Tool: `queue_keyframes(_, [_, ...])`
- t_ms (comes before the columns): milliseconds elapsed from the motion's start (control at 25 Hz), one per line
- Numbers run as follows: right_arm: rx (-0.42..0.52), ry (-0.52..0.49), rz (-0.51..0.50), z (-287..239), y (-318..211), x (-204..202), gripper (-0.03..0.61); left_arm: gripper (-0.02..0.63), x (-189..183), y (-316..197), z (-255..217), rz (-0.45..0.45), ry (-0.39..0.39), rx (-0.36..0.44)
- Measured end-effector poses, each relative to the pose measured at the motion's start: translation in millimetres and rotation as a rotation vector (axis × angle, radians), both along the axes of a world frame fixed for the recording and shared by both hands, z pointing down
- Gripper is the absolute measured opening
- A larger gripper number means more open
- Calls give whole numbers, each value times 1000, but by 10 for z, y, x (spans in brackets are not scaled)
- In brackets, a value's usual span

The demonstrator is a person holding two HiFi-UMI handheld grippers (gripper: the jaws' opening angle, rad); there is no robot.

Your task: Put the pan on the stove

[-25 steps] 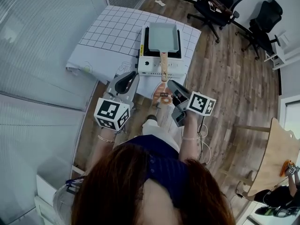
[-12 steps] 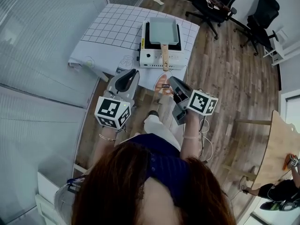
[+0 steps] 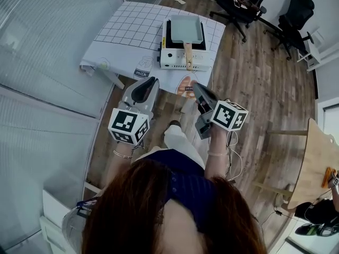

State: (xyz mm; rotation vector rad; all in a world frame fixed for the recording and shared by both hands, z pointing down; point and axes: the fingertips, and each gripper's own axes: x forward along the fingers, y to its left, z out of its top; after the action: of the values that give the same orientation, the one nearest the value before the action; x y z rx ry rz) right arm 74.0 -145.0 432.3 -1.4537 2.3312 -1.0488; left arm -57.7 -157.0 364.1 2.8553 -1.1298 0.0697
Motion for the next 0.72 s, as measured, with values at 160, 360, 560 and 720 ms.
queue_keyframes(160, [32,82,37,-98,111,-21,11,41,-38,117,-22,3,2,5])
queue_keyframes(360, [66,150,60,-192,251,-95,10,41,-112,251,-31,2,3,7])
queue_keyframes(560, [95,186,94,-261,367,-130,11,41,-171,364,-39,1,5,9])
queue_keyframes(720, [116,225,104,-299,476,-166,10,41,-201,470,-46,2,5,16])
